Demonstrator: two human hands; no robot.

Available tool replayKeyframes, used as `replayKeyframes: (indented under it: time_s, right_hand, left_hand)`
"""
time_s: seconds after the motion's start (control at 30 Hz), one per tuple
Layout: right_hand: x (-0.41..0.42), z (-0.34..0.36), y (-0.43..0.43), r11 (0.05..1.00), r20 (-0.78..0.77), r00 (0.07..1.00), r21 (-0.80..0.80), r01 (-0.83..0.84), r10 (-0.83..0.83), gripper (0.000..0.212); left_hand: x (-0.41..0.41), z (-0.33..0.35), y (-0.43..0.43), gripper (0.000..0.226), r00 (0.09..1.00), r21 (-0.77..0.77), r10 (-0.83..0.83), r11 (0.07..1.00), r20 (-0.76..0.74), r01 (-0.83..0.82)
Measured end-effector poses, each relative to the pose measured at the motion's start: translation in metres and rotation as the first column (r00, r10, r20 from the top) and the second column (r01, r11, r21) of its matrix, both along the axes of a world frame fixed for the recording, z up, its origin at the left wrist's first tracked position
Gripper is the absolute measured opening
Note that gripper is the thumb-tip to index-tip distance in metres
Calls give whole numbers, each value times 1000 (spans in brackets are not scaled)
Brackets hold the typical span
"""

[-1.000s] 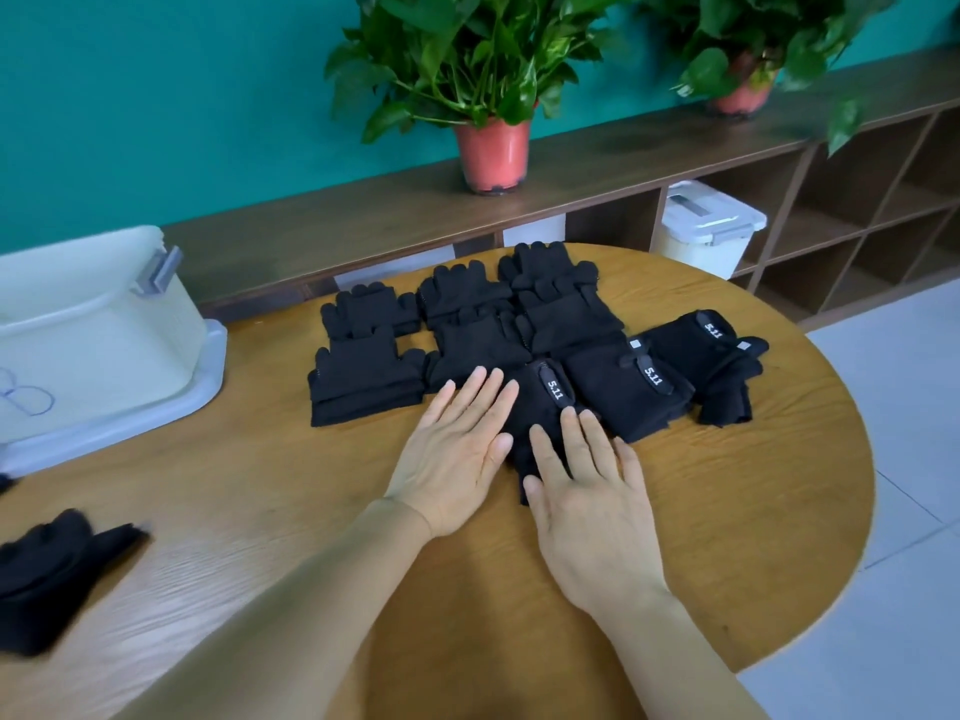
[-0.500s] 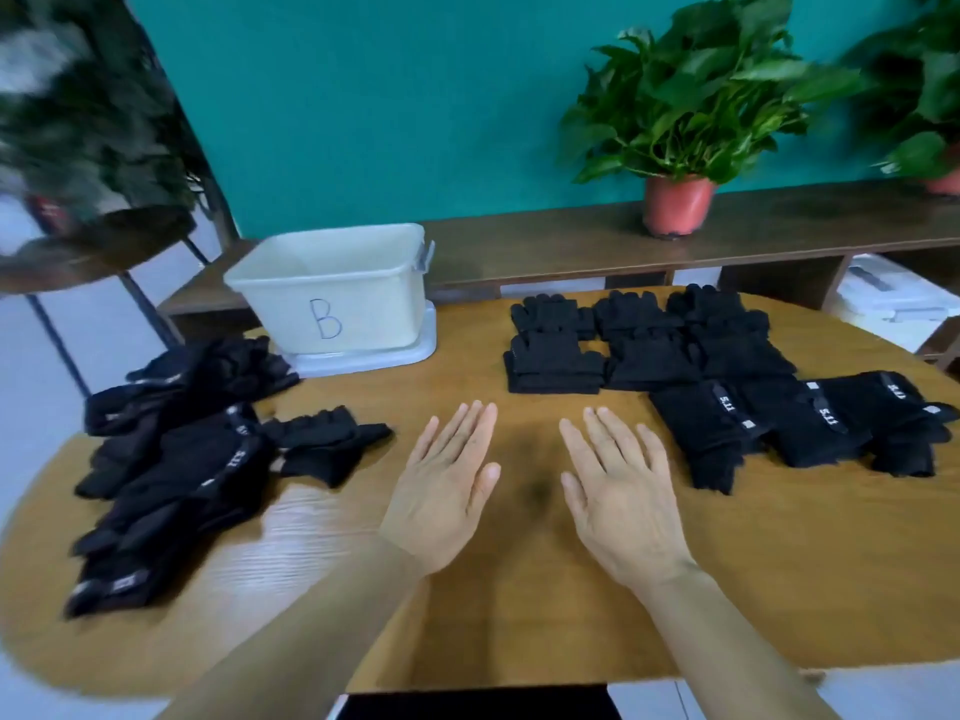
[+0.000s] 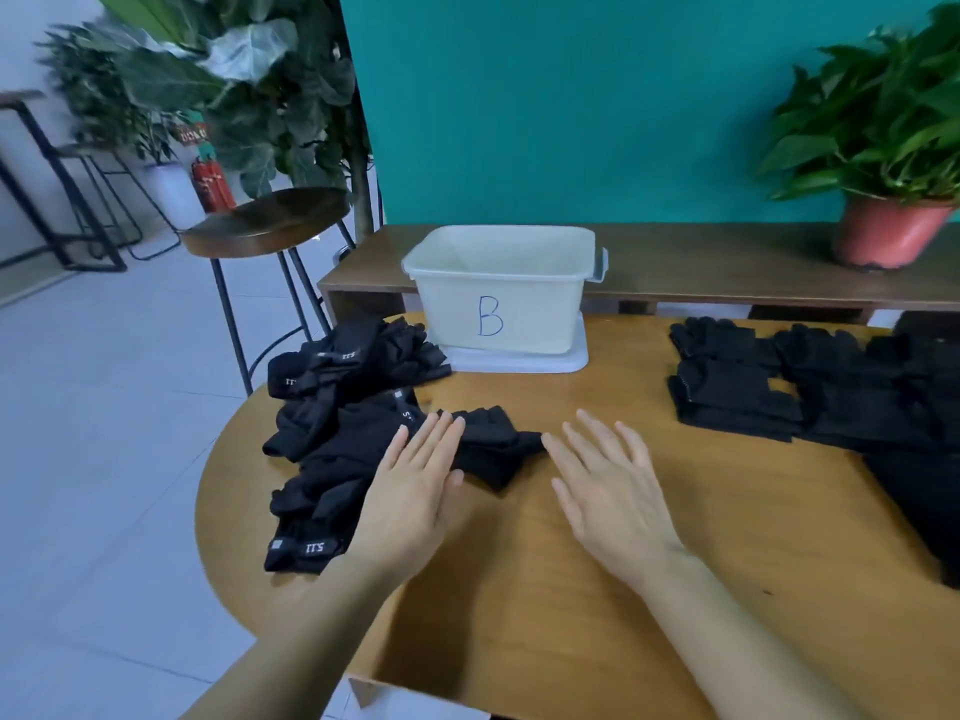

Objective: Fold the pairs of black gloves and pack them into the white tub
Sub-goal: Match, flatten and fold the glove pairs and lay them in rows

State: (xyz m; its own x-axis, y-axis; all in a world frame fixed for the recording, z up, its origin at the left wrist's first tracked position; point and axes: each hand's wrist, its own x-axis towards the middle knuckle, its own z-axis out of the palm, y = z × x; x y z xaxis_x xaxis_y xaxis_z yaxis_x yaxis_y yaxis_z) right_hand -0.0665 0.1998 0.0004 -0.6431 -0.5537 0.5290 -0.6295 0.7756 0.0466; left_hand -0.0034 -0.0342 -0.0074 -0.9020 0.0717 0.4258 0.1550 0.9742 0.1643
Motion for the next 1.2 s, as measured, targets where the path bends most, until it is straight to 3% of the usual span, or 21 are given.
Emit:
replayKeyframes:
  time_s: [0.17,0.37,0.47,0.6,0.67,0.77,0.87,0.93,1.03,1.13,1.2]
  right_hand:
    - [-12,-4,-36,988,10,991,79,-136,136,29]
    - [-25,-13,-71,991,121,993,128,-29,13,18]
    - [-29,-10,-80,996,81,997,86,-4,-3,18]
    - [-29,1,-73,999,30,1000,-31,11,-11,27]
    - [-26,16,-65,992,5,1000,-126,-2,2,32]
    - [-24,45,-54,976,-27,1000,-217,3,-9,30]
    - [-21,78,-40,952,-6,1000,-307,7,-10,34]
    - [-14,104,-29,915,179,983,-403,30,47,36]
    - [-8,134,-17,883,466,875,-456,111,131,53]
    - [-5,153,-8,843,508,834,-528,102,217,16]
    - [-3,164,1,792,528,794,-602,99,302,8]
  left_hand:
    - [-18,-8,-17,46,999,-86,-31,996,-33,28]
    - [-31,-21,-17,39,996,-108,-62,993,-67,54]
    - [-34,-23,-16,34,993,-136,-61,990,-97,47]
    - [-38,-10,-12,58,998,-151,-18,988,-61,9]
    - [-43,-1,-11,52,996,-122,-13,992,-90,2]
    - [-50,25,-7,24,985,6,-24,1000,-173,26]
    - [-48,68,7,18,991,224,-43,972,-125,70]
    - [-45,96,17,20,997,409,-67,909,-49,81]
    - [-39,132,27,22,991,663,-126,745,37,70]
    - [-31,160,37,15,975,733,-211,674,74,90]
    - [-23,174,42,14,960,785,-268,611,83,103]
